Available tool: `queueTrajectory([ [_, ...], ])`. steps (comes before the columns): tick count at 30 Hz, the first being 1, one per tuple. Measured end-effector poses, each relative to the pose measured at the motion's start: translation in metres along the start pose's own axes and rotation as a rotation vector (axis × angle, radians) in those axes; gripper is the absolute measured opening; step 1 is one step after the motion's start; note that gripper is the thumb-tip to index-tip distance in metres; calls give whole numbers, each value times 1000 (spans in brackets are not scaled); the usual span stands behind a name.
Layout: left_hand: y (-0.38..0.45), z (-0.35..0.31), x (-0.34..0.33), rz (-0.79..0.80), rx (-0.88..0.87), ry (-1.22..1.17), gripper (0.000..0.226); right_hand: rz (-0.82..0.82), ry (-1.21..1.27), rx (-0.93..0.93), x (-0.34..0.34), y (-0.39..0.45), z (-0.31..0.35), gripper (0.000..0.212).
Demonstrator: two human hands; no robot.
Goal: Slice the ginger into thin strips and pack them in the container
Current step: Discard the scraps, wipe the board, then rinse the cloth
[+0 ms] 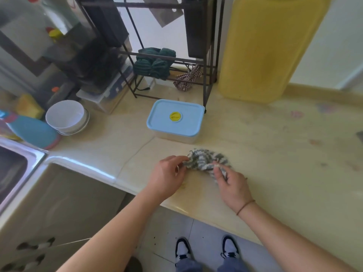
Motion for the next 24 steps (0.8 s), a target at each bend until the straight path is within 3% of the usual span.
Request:
queueTrajectory([
  [3, 0, 4, 9, -41, 68, -31, 26, 26, 89, -41, -14, -5, 13, 39],
  [5, 10, 7, 24, -106, 167, -102, 19, -116, 419, -218, -10, 9, 16, 39],
  [7, 27, 13, 41, -182, 291, -230, 20, -305, 612, -263, 3, 32, 23, 40],
  [10, 46, 26, 59, -233, 390, -341, 22, -297, 305, -16, 7, 64, 38, 38],
  [12, 48, 37, 61, -220, 363, -241, 22, -221, 98, 146, -2, 68, 39, 25],
  [15, 38, 57, 53, -170, 288, -68, 20, -107, -26, 356, -27, 55, 32, 37],
  [18, 23, 68, 46, -133, 175, 22, 20, 41, -93, 310, -43, 40, 23, 55],
  [20, 12, 70, 47, -112, 108, 49, 19, 51, -98, 253, -46, 26, 24, 65],
  [24, -5, 70, 48, 5, 98, 125, 19, 41, -65, 102, -33, 15, 36, 47],
])
Point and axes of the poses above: each hand's wrist, its own y-axis towards the middle knuckle, its own x-axis out of the back of the hand, z = x × y, the point moved 6 cm from there along y, towards the middle knuckle, and after that the axes turned 14 degrees about x, right-handed, at the moved point
